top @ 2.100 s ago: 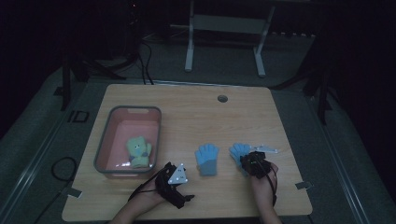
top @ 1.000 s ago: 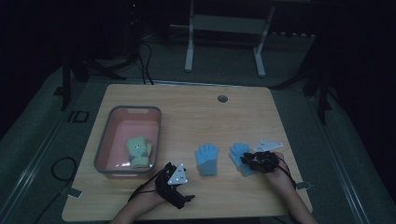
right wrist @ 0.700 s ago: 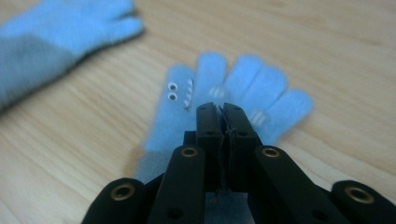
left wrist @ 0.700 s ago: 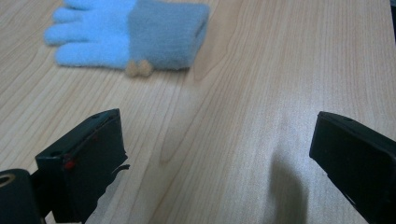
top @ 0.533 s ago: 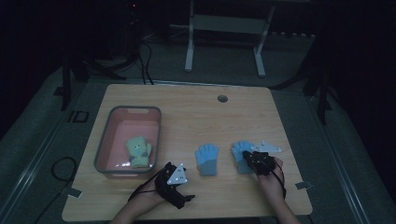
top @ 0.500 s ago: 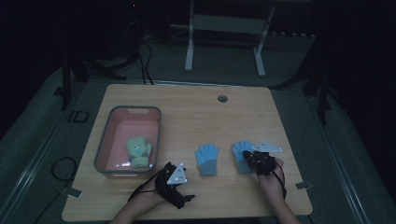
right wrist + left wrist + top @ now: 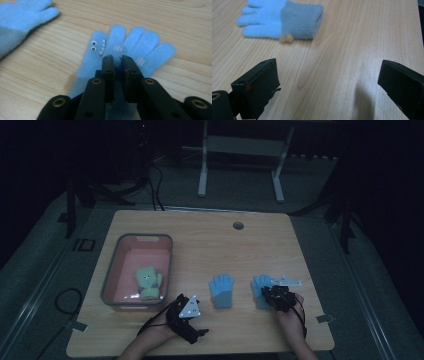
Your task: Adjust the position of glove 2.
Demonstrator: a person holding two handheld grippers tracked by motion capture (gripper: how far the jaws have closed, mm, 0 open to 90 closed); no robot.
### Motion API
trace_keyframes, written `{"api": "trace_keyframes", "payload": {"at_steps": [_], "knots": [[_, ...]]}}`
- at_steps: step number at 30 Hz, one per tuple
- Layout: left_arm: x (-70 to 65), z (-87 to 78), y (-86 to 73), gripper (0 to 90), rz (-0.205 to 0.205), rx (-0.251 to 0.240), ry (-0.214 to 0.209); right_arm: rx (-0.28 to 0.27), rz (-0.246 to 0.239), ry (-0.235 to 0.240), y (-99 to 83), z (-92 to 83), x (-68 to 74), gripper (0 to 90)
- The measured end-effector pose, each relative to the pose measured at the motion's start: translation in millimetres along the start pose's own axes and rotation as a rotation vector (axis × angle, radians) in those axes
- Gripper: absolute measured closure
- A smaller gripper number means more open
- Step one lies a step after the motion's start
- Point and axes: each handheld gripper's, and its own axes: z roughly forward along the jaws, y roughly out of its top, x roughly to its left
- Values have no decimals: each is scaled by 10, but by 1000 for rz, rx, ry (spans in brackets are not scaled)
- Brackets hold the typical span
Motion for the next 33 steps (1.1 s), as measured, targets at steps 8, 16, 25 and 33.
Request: {"api": "trace_keyframes", "payload": {"at_steps": [8,16,25,33], "knots": [[3,16,-7,36,4,11,2,-48,-136,138,85,-124,-114,671],[-4,23,-3,36,1,8,3,-27,-201,243,85,-84,-221,644],[-4,14,-5,36,2,8,3,-13,-191,244,-16,30,-229,659],[-4,26,-11,36,8,19,1,-21,-177,204,-34,29,-185,838]]}}
